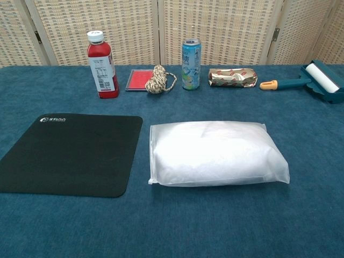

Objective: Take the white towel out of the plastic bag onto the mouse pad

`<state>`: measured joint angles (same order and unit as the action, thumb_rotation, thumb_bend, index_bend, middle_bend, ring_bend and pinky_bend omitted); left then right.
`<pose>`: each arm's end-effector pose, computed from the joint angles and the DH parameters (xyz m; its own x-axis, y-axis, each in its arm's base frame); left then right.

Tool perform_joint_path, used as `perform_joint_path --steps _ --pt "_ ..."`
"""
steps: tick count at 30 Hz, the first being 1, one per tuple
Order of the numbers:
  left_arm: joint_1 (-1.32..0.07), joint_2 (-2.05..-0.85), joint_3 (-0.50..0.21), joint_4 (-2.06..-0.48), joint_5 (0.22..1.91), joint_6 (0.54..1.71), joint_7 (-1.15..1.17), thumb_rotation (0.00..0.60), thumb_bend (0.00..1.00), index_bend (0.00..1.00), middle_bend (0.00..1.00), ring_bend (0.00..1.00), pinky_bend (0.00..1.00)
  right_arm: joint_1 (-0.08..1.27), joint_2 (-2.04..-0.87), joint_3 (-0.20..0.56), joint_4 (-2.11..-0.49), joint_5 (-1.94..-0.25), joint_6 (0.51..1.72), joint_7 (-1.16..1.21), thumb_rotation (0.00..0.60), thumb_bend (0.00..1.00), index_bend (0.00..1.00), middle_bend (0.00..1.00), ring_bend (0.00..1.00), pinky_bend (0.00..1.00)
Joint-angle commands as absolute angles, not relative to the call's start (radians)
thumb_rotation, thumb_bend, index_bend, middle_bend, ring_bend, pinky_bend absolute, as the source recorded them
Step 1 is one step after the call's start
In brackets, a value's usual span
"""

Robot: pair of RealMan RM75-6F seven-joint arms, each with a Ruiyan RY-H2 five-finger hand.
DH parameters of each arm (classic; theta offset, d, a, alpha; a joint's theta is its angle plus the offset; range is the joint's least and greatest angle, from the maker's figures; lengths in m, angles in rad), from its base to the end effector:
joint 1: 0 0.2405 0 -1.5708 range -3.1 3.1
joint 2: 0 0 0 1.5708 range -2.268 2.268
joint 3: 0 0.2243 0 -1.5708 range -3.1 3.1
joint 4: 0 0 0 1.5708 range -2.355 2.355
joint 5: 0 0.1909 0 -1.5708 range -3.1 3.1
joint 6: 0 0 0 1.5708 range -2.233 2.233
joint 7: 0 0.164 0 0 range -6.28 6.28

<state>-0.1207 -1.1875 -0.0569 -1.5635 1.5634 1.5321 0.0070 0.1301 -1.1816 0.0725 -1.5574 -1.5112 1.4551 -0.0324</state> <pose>-0.2575 0.2073 0.1514 0.3819 -0.0646 0.9220 0.9164 -0.1032 -0.3868 -0.2685 -0.2140 0.1478 0.4170 0.0093 0.9089 -0.9071 -0.0592 0.4167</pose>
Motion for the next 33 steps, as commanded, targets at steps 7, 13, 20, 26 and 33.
perform_joint_path --steps 7,13,20,26,33 --pt "-0.124 -1.162 -0.035 -1.577 1.548 1.485 -0.038 0.6 0.12 0.3 0.38 0.4 0.53 0.141 -1.195 0.069 -1.55 -1.51 1.431 -0.033 0.6 0.07 0.48 0.46 0.46 0.63" --pt "-0.119 -1.149 -0.034 -1.606 1.529 1.478 -0.039 0.6 0.0 0.2 0.13 0.12 0.22 0.178 -1.149 0.072 -1.623 -1.485 1.349 -0.044 0.6 0.0 0.06 0.1 0.07 0.32" --pt "-0.12 -1.169 -0.031 -1.596 1.53 1.475 -0.002 0.6 0.0 0.2 0.13 0.12 0.23 0.237 -1.152 0.068 -1.684 -1.487 1.255 -0.063 0.6 0.0 0.0 0.04 0.01 0.25" --pt "-0.121 -1.165 -0.029 -1.595 1.526 1.468 -0.004 0.6 0.0 0.2 0.13 0.12 0.23 0.29 -1.177 0.071 -1.737 -1.489 1.191 -0.131 0.6 0.0 0.0 0.0 0.0 0.2" --pt "-0.123 -1.179 -0.024 -1.579 1.523 1.456 -0.005 0.6 0.0 0.2 0.13 0.12 0.23 0.36 -1.244 0.086 -1.743 -1.468 1.114 -0.205 0.6 0.0 0.0 0.0 0.0 0.19"
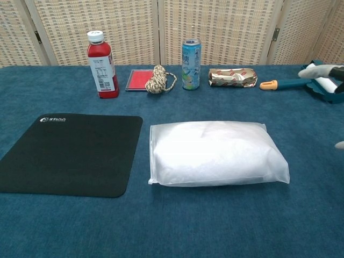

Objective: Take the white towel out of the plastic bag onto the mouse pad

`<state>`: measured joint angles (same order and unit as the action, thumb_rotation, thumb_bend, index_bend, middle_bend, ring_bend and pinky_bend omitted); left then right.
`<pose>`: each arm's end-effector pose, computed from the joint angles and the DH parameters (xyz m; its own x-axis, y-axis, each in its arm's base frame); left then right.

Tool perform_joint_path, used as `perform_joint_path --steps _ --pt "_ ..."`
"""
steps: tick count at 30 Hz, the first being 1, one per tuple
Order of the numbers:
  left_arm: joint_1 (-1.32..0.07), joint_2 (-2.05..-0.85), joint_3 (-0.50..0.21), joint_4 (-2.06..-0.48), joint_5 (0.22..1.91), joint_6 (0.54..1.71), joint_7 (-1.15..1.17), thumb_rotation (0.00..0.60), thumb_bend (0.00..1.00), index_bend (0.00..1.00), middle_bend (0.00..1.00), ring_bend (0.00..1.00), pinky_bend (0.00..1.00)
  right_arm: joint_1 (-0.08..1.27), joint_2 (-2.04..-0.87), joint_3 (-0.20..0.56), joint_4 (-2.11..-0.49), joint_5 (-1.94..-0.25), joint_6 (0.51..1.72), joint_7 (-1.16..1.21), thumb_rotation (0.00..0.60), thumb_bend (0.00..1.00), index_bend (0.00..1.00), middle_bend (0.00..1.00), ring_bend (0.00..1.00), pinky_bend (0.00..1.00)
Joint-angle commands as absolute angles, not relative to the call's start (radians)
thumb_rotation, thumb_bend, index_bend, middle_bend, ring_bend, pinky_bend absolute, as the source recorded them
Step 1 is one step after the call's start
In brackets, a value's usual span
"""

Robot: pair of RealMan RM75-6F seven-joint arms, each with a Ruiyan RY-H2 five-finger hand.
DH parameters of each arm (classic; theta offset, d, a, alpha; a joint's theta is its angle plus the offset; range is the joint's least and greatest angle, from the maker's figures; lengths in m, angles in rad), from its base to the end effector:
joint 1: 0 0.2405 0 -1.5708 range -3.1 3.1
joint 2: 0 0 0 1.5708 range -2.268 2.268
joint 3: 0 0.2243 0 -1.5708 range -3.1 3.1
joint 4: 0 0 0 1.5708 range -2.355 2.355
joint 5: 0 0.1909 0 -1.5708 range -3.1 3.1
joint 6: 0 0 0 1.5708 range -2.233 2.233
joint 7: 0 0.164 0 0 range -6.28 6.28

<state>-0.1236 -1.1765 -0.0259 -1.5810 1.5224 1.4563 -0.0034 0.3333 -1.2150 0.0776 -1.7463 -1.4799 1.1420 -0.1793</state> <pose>-0.2684 0.2027 0.1392 0.3731 0.0425 0.9268 0.9267 -0.0664 -0.3700 -0.1961 -0.2457 0.0777 0.4073 -0.2316 0.8834 -0.8949 -0.2945 0.3354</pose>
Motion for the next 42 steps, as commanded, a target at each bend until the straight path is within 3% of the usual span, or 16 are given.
perform_joint_path --steps 1,21,42 --pt "-0.124 -1.182 -0.023 -1.577 1.523 1.454 -0.004 0.6 0.0 0.2 0.13 0.12 0.23 0.37 -1.256 0.089 -1.74 -1.463 1.104 -0.215 0.6 0.0 0.0 0.0 0.0 0.19" --pt "-0.13 -1.202 -0.013 -1.564 1.527 1.437 0.006 0.6 0.0 0.2 0.13 0.12 0.23 0.524 -1.456 0.109 -1.606 -1.339 0.942 -0.334 0.6 0.0 0.0 0.0 0.0 0.16" --pt "-0.136 -1.22 -0.002 -1.542 1.534 1.421 0.004 0.6 0.0 0.2 0.11 0.12 0.23 0.703 -1.505 0.163 -1.489 -1.085 0.734 -0.367 0.6 0.0 0.0 0.02 0.0 0.15"
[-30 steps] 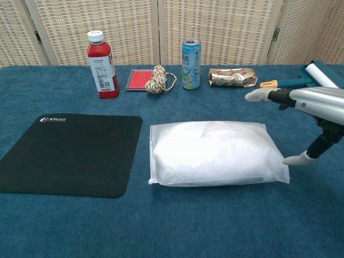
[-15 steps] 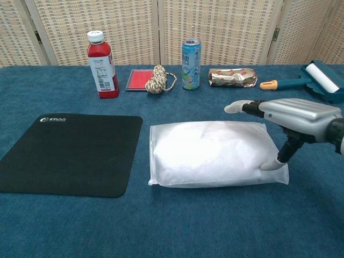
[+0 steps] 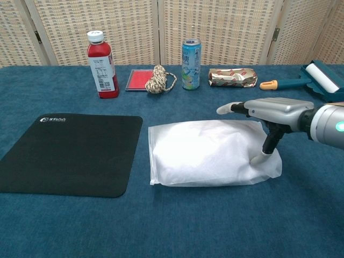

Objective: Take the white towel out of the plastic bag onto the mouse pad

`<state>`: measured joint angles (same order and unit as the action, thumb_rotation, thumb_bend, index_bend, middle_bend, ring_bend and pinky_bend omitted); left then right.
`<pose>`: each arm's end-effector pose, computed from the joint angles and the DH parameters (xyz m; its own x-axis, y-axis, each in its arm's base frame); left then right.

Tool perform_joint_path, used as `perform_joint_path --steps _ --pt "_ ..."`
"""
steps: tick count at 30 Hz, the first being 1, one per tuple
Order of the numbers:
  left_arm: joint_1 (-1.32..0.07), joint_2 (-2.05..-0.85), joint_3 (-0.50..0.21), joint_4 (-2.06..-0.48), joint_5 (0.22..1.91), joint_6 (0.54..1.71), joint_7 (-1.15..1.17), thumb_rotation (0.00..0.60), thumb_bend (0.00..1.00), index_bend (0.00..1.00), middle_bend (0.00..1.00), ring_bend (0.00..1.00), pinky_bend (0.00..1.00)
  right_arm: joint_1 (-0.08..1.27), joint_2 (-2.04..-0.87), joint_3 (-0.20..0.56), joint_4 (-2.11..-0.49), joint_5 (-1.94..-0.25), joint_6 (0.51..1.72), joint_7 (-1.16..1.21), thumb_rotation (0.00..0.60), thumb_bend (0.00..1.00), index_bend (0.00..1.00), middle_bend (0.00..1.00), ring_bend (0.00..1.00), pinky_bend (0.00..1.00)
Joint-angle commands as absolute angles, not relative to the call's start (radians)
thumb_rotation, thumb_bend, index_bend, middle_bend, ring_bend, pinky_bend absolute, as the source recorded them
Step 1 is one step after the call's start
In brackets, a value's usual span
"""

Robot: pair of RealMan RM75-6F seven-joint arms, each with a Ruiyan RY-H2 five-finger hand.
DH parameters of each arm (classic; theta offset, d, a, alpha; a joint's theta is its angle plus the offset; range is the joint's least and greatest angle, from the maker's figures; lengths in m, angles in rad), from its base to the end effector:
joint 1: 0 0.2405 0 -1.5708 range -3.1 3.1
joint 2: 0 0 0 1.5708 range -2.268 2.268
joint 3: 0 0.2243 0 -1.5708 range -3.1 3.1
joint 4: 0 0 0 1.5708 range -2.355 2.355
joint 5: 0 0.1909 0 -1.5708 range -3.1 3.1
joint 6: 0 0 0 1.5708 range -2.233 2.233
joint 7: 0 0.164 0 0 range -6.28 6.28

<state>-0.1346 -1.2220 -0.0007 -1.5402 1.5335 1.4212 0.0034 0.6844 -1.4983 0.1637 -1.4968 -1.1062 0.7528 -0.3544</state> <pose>-0.2717 0.2005 0.1195 0.3809 0.0982 0.9194 0.9236 -0.0879 -0.3732 -0.1518 -0.3158 -0.0228 0.4946 -0.4391 0.7500 -0.8573 -0.3882 0.3381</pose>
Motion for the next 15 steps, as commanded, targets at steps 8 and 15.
perform_joint_path --steps 8,15 --pt "-0.139 -1.208 -0.007 -1.551 1.534 1.423 0.005 0.6 0.0 0.2 0.11 0.12 0.23 0.76 -1.504 0.14 -1.485 -1.004 0.701 -0.42 0.6 0.0 0.0 0.21 0.14 0.25" --pt "-0.142 -1.207 -0.008 -1.56 1.534 1.423 0.014 0.6 0.0 0.2 0.11 0.12 0.23 0.792 -1.503 0.118 -1.489 -0.958 0.714 -0.462 0.6 0.27 0.21 0.46 0.4 0.35"
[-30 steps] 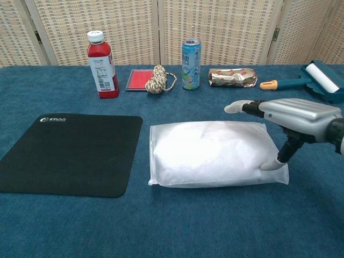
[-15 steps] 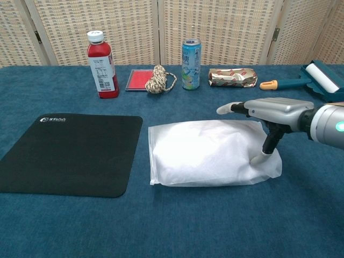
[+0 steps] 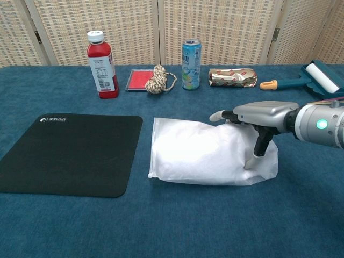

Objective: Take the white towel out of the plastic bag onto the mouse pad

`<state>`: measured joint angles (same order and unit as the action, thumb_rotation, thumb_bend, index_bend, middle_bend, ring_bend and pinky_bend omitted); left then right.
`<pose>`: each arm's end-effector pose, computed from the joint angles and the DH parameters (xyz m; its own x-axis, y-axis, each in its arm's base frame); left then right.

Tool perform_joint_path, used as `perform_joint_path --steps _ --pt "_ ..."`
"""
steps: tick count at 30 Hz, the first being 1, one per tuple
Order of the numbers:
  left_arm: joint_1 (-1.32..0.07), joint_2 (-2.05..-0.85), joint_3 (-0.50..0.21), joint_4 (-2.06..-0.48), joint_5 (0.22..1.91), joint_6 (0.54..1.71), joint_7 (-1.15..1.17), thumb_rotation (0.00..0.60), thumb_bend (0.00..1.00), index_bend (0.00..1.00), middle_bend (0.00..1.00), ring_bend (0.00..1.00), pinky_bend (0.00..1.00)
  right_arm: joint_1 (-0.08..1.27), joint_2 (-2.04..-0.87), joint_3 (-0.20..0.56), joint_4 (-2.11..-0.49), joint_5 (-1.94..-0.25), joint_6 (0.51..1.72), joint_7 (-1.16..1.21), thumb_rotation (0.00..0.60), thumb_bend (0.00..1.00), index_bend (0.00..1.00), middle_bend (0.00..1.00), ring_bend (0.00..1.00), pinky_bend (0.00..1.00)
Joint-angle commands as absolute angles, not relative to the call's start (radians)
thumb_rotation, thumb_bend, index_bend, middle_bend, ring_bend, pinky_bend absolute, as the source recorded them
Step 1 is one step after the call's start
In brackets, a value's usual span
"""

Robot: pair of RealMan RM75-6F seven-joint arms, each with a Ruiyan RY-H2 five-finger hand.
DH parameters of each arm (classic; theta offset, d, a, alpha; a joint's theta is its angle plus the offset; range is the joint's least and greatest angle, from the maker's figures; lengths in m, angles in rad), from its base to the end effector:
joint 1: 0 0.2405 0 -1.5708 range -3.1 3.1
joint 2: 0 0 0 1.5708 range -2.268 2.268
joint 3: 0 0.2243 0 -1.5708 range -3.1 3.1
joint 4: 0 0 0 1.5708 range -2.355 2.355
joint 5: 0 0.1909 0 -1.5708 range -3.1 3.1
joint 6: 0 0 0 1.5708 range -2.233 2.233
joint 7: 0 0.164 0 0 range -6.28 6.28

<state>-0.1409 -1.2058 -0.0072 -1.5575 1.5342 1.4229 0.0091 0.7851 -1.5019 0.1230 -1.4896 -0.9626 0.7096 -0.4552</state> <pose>-0.2682 0.2033 0.1240 0.3852 0.0872 0.9187 0.9213 -0.0949 -0.3772 -0.1453 -0.3219 -0.0336 0.5643 -0.4715 0.6777 -0.8194 -0.4203 0.3899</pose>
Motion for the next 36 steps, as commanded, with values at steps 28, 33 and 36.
perform_joint_path --steps 28,33,36 --pt "-0.216 -1.217 -0.071 -1.692 1.606 1.447 0.011 0.6 0.0 0.32 0.5 0.56 0.87 0.642 -1.496 0.087 -1.344 -1.532 1.246 -0.037 0.6 0.65 0.5 0.65 0.61 0.71" --pt "-0.27 -1.218 -0.112 -1.756 1.612 1.417 0.019 0.6 0.0 0.39 0.75 0.68 0.97 0.631 -1.513 0.095 -1.307 -1.593 1.325 0.018 0.6 0.65 0.5 0.65 0.61 0.72" --pt "-0.306 -1.213 -0.132 -1.796 1.613 1.384 0.025 0.6 0.0 0.39 0.83 0.73 0.99 0.628 -1.519 0.096 -1.299 -1.622 1.356 0.016 0.6 0.64 0.5 0.65 0.61 0.72"
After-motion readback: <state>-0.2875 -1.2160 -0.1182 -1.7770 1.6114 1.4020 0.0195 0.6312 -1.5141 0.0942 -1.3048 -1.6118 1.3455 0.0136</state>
